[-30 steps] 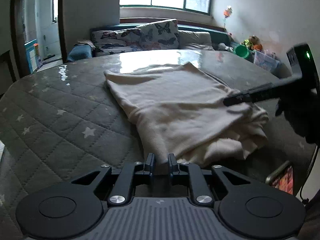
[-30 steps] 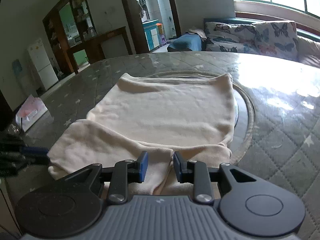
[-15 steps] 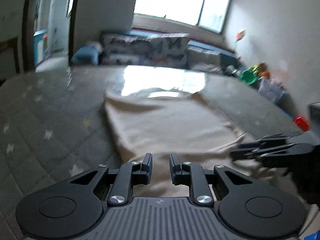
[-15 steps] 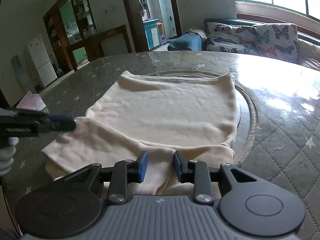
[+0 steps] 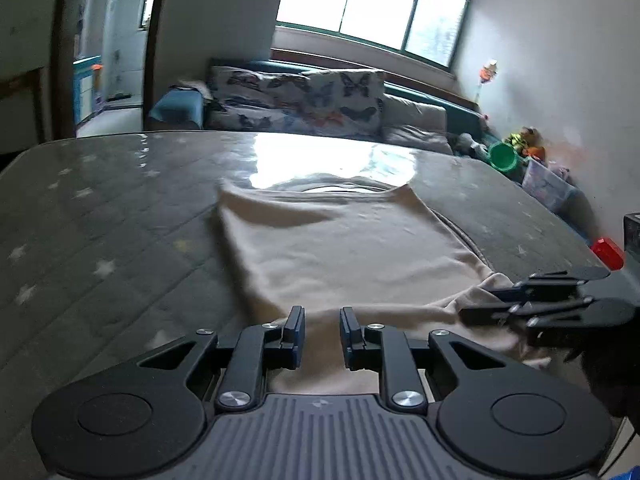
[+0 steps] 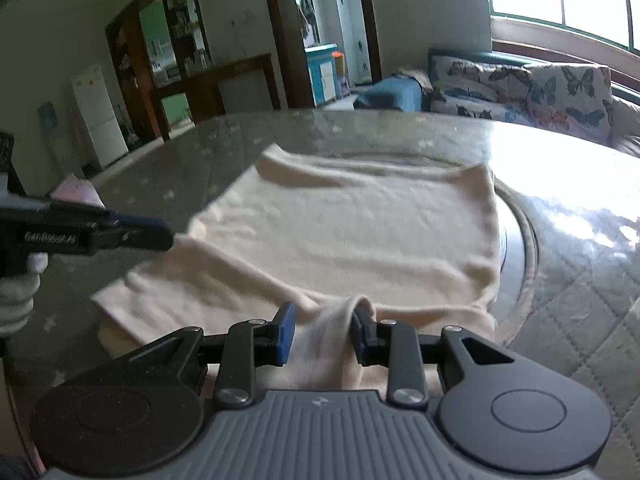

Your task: Fold clothes

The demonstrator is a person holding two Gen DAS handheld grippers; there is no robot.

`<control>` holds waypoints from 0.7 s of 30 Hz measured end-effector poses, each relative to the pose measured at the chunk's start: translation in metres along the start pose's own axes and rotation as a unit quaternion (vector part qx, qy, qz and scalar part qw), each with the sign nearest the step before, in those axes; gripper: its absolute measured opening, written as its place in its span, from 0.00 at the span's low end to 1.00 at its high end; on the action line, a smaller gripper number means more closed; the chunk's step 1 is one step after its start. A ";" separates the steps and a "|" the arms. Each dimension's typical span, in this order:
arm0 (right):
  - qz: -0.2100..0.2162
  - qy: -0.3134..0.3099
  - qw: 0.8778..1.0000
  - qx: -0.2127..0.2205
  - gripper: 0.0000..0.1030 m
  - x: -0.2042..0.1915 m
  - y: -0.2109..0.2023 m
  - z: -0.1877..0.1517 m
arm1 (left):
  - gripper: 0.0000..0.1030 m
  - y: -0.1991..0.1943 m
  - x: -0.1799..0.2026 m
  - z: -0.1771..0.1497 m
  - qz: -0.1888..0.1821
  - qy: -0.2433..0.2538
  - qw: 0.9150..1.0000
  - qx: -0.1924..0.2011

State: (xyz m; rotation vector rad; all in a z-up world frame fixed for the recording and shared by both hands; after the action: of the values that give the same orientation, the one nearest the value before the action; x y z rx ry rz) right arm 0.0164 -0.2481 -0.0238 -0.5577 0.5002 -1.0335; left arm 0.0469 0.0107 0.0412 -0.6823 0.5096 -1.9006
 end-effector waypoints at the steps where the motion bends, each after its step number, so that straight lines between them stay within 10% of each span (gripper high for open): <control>1: -0.003 -0.001 1.000 -0.004 0.28 0.000 0.003 -0.002 | 0.21 0.008 0.000 0.000 0.004 0.000 1.000 -0.008; 21: -0.015 -0.084 0.996 0.017 0.27 -0.025 -0.028 -0.017 | 0.21 0.000 0.021 -0.026 0.020 0.092 0.995 -0.024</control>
State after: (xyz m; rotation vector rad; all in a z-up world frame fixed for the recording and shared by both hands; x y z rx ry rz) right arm -0.0233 -0.2403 -0.0151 -0.6179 0.3269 -1.0115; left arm 0.0228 -0.0076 0.0266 -0.5280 0.6824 -1.9289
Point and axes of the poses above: each gripper's, at about its wrist camera, not at the fingertips, and y roughly the way its jaws point, x to its right, z to its top, the point moved 1 cm from there along y, roughly the way its jaws point, and after that the axes turned 3 degrees about -y, right-handed, at the moved point
